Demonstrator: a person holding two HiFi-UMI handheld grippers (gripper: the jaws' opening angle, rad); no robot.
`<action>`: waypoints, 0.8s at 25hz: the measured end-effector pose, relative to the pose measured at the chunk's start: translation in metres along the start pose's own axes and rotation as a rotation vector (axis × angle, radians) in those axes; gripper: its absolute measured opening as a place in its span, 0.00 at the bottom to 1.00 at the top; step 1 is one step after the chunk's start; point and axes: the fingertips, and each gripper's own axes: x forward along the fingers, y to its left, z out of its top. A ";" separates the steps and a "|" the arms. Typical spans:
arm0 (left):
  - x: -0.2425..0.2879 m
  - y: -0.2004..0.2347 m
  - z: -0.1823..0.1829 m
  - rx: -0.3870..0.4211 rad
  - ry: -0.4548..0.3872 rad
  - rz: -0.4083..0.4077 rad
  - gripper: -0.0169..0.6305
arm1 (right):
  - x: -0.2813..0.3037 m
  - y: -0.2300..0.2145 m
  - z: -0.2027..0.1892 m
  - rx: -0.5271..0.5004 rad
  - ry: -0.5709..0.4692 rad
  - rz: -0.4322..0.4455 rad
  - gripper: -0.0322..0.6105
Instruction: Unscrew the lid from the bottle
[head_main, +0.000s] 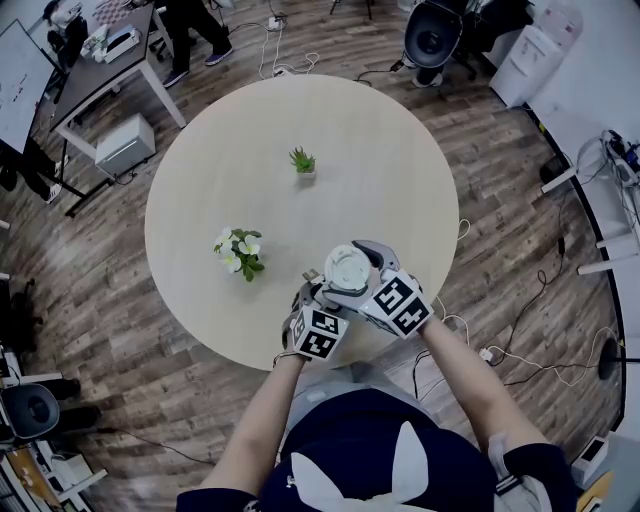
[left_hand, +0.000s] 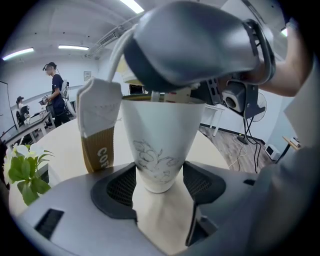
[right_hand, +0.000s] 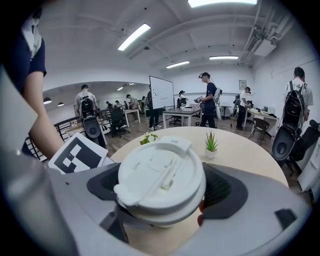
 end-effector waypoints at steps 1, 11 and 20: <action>0.000 0.000 0.000 0.000 -0.001 0.000 0.50 | -0.001 0.000 0.001 0.008 -0.005 0.000 0.78; 0.001 -0.002 -0.001 -0.001 -0.003 0.000 0.50 | -0.007 -0.003 0.008 0.028 -0.024 -0.012 0.78; 0.001 -0.002 0.000 -0.003 0.001 -0.002 0.49 | -0.012 -0.006 0.013 0.065 -0.028 -0.020 0.78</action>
